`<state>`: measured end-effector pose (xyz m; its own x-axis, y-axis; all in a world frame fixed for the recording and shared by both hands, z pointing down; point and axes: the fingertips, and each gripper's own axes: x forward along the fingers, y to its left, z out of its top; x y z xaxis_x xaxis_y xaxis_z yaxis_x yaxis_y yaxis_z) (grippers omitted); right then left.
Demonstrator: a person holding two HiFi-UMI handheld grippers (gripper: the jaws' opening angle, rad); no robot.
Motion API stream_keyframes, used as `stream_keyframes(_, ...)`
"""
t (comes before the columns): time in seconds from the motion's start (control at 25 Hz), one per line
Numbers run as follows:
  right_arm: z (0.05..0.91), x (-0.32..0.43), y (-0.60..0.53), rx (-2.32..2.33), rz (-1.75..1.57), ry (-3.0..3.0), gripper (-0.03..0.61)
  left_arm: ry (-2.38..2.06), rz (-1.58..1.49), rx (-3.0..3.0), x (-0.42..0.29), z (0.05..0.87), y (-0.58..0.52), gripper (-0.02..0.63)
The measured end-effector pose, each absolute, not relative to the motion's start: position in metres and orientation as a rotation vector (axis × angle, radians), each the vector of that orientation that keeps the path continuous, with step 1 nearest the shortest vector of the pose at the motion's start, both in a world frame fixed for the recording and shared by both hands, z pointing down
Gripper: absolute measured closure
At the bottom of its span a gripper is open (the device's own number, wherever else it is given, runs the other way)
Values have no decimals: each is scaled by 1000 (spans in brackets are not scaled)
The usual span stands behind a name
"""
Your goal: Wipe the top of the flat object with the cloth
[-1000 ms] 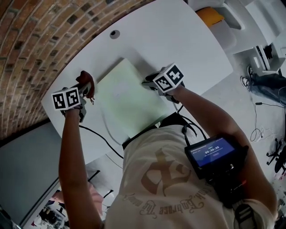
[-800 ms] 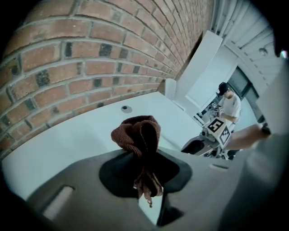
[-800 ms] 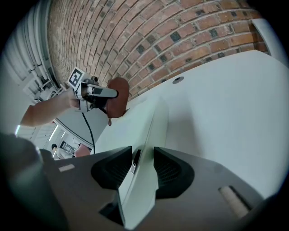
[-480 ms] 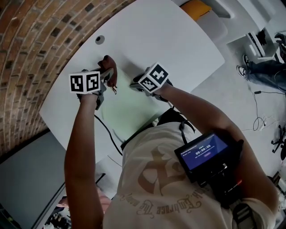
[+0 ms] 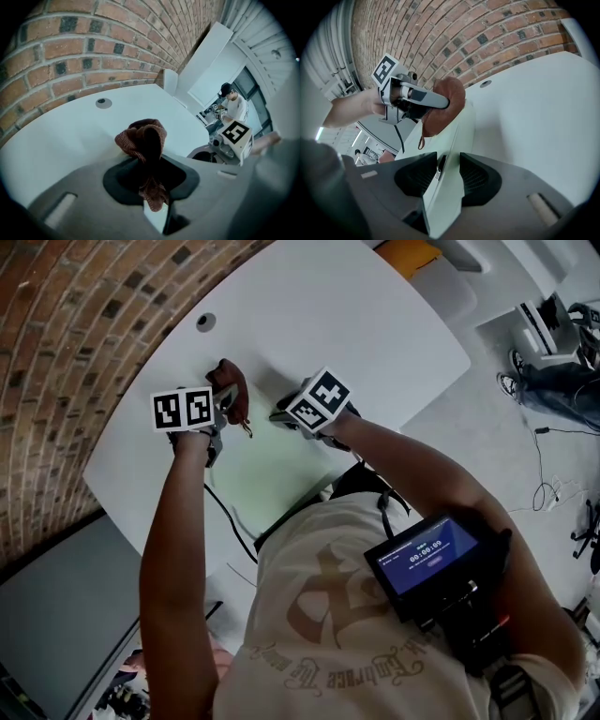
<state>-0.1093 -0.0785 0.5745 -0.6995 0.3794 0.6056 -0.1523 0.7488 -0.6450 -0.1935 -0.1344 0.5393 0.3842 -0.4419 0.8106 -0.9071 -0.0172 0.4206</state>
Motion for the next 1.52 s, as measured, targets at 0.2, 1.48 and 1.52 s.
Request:
stream_keyframes(0.2, 576, -111, -80, -171, 879, -2178, 417, -1251, 514, 1563, -217, 543, -102, 535)
stream_keyframes(1.48, 568, -108, -77, -159, 916, -2212, 416, -1352, 403, 1491, -225, 506, 3, 535)
stream_keyframes(1.52, 567, -109, -73, -171, 897, -2210, 402, -1330, 412, 1518, -216, 505, -6, 535)
